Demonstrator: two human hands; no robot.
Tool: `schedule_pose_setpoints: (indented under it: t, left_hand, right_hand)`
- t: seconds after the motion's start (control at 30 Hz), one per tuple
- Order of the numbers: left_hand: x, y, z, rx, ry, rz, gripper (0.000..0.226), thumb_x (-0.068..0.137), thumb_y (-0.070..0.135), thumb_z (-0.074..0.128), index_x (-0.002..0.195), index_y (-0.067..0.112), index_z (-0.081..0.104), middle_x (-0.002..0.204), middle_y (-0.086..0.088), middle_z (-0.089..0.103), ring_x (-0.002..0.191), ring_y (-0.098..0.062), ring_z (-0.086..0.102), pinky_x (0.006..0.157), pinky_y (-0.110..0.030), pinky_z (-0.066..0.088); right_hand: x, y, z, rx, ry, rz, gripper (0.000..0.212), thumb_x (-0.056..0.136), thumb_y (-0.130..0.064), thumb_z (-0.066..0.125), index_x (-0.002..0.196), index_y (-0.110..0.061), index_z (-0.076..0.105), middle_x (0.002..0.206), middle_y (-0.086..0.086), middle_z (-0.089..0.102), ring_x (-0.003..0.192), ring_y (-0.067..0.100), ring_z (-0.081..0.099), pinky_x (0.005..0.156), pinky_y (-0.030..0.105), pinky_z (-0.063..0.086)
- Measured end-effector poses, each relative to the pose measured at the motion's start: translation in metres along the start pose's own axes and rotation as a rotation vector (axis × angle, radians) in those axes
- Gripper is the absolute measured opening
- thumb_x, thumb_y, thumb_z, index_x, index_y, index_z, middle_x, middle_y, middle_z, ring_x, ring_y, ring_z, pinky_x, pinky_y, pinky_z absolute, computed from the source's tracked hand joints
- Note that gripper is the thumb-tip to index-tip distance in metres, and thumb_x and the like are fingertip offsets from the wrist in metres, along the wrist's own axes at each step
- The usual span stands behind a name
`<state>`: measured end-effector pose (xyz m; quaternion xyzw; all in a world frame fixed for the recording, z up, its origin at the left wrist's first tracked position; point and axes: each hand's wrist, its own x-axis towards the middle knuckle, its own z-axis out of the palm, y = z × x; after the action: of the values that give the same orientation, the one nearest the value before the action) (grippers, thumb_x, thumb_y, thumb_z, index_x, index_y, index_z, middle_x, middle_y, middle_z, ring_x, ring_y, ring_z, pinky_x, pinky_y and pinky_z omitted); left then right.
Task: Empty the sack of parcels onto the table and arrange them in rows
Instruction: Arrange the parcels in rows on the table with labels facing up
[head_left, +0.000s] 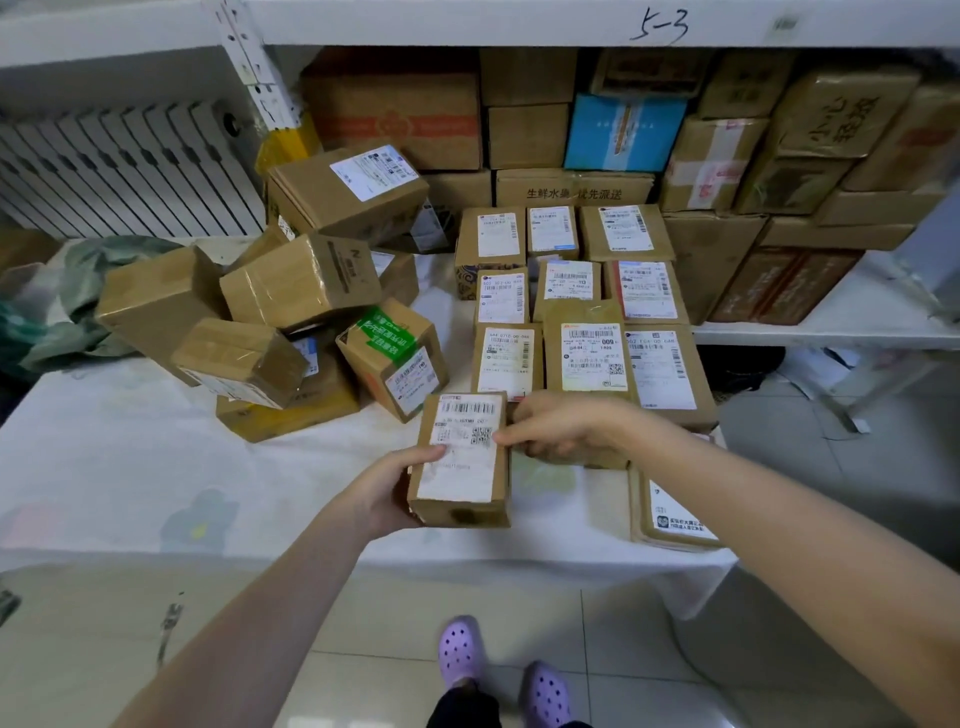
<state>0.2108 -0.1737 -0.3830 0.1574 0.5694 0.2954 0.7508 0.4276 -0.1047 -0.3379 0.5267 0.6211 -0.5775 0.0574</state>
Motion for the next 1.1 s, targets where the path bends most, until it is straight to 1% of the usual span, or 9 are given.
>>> schedule_pose_setpoints:
  t: [0.1, 0.17, 0.3, 0.5, 0.6, 0.73, 0.87, 0.97, 1.1]
  left_hand:
    - [0.011, -0.011, 0.002, 0.126, 0.057, -0.038, 0.057, 0.063, 0.021, 0.08, 0.117, 0.013, 0.063, 0.118, -0.013, 0.068, 0.115, -0.033, 0.06, 0.1, -0.055, 0.045]
    - [0.017, -0.014, 0.012, 0.174, 0.06, -0.031, 0.048, 0.067, 0.017, 0.079, 0.113, 0.015, 0.065, 0.113, -0.012, 0.069, 0.11, -0.031, 0.062, 0.097, -0.052, 0.048]
    - [0.032, -0.012, 0.034, 0.2, 0.016, 0.033, 0.041, 0.074, 0.014, 0.075, 0.114, 0.014, 0.065, 0.105, -0.008, 0.073, 0.097, -0.024, 0.066, 0.085, -0.038, 0.052]
    - [0.052, -0.013, 0.044, 0.191, 0.183, 0.148, 0.056, 0.082, 0.009, 0.072, 0.134, 0.007, 0.049, 0.116, -0.012, 0.068, 0.092, -0.024, 0.066, 0.067, -0.031, 0.05]
    - [0.049, -0.003, 0.036, 0.215, 0.311, 0.182, 0.067, 0.082, 0.02, 0.074, 0.139, 0.009, 0.04, 0.124, -0.01, 0.059, 0.106, -0.024, 0.056, 0.08, -0.031, 0.041]
    - [0.044, 0.018, 0.029, 0.326, 0.432, 0.272, 0.054, 0.086, 0.021, 0.069, 0.134, 0.009, 0.047, 0.131, -0.011, 0.053, 0.113, -0.026, 0.051, 0.091, -0.032, 0.04]
    - [0.02, 0.064, 0.006, 0.426, 0.56, 0.422, 0.034, 0.087, 0.007, 0.064, 0.121, 0.005, 0.057, 0.111, -0.01, 0.059, 0.107, -0.027, 0.058, 0.087, -0.033, 0.045]
    - [0.002, 0.094, -0.013, 0.581, 0.614, 0.553, 0.021, 0.085, 0.007, 0.063, 0.105, 0.01, 0.065, 0.104, -0.007, 0.067, 0.102, -0.025, 0.062, 0.09, -0.036, 0.051]
    - [-0.022, 0.139, -0.036, 0.792, 0.693, 0.759, 0.021, 0.086, 0.009, 0.063, 0.107, 0.01, 0.066, 0.095, -0.001, 0.063, 0.091, -0.018, 0.062, 0.08, -0.029, 0.049]
  right_hand:
    - [-0.007, -0.003, -0.003, -0.02, 0.151, -0.125, 0.035, 0.092, -0.032, 0.061, 0.119, -0.009, 0.061, 0.116, 0.005, 0.066, 0.101, 0.018, 0.065, 0.088, 0.032, 0.054]
    - [-0.012, -0.004, -0.003, 0.055, 0.226, -0.205, 0.035, 0.092, -0.024, 0.062, 0.124, -0.009, 0.058, 0.114, 0.005, 0.066, 0.099, 0.016, 0.065, 0.083, 0.025, 0.052]
    - [-0.009, -0.001, -0.013, 0.1, 0.444, -0.232, 0.03, 0.09, -0.015, 0.063, 0.12, -0.011, 0.063, 0.108, 0.004, 0.067, 0.095, 0.015, 0.064, 0.084, 0.027, 0.052]
    - [0.008, -0.001, -0.009, 0.039, 0.471, -0.243, 0.026, 0.09, -0.013, 0.062, 0.115, -0.012, 0.065, 0.105, 0.004, 0.066, 0.095, 0.015, 0.063, 0.081, 0.025, 0.05]
    - [0.026, -0.023, -0.004, -0.042, 0.409, -0.286, 0.025, 0.089, -0.013, 0.061, 0.114, -0.011, 0.067, 0.106, 0.006, 0.067, 0.093, 0.013, 0.06, 0.08, 0.023, 0.048]
    - [0.035, -0.028, -0.004, -0.084, 0.433, -0.284, 0.026, 0.089, -0.012, 0.061, 0.114, -0.012, 0.066, 0.1, 0.002, 0.064, 0.092, 0.013, 0.059, 0.075, 0.02, 0.044]
    - [0.052, -0.058, -0.006, -0.202, 0.494, -0.344, 0.03, 0.084, -0.009, 0.064, 0.114, -0.01, 0.064, 0.105, 0.006, 0.065, 0.099, 0.021, 0.061, 0.085, 0.032, 0.051]
    - [0.073, -0.084, -0.001, -0.408, 0.546, -0.39, 0.047, 0.078, -0.016, 0.071, 0.122, -0.017, 0.056, 0.115, 0.006, 0.059, 0.106, 0.025, 0.058, 0.086, 0.04, 0.053]
    - [0.097, -0.119, 0.001, -0.481, 0.56, -0.393, 0.067, 0.078, -0.012, 0.069, 0.138, -0.021, 0.04, 0.133, 0.005, 0.045, 0.119, 0.025, 0.049, 0.09, 0.042, 0.052]
